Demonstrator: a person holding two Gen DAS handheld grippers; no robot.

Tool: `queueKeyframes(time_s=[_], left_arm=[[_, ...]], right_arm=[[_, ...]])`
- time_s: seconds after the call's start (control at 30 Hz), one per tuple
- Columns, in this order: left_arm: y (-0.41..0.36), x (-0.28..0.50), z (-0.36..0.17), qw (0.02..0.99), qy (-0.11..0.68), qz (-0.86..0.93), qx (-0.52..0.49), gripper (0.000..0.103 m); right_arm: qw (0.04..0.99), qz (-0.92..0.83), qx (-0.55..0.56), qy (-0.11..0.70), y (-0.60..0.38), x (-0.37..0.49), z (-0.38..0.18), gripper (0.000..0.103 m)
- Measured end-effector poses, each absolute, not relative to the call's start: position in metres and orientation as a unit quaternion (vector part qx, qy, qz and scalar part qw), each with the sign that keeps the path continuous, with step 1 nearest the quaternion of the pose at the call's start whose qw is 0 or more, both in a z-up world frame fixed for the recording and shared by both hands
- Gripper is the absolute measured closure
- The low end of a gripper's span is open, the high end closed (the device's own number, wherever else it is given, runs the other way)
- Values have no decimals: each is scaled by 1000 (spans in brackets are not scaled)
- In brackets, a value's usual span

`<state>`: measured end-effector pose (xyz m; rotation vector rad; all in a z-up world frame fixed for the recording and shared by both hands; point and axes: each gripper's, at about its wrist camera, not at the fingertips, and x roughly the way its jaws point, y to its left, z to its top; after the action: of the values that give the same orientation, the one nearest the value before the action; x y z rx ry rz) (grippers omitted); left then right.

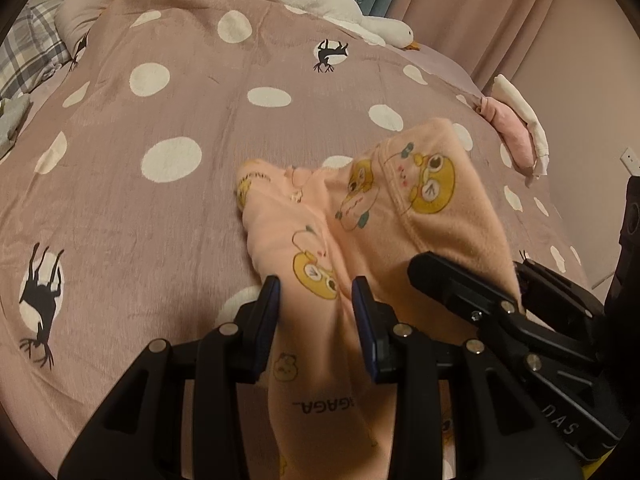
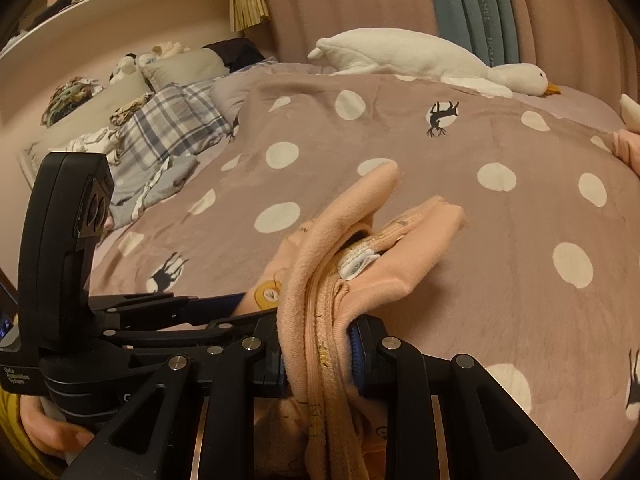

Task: Fold small clothes

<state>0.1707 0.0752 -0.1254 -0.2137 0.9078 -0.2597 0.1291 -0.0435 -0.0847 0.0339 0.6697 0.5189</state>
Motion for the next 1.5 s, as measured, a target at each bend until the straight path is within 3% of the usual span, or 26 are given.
queueKeyframes(time_s=[0.73, 1.0, 1.2, 1.5], left_arm=[[81, 181, -145, 872, 466, -108, -103, 65], [83, 179, -150, 869, 476, -98, -97, 49], [84, 176, -151, 867, 480, -95, -96, 47], [84, 169, -150, 866, 483, -92, -92, 44]], right_arm=[[897, 202, 81, 385, -80, 150, -111, 77], [888, 156, 105, 420, -102, 150, -126, 64], [887, 143, 111, 425, -113, 143, -129, 57], [883, 139, 121, 431, -120, 137, -131, 55]])
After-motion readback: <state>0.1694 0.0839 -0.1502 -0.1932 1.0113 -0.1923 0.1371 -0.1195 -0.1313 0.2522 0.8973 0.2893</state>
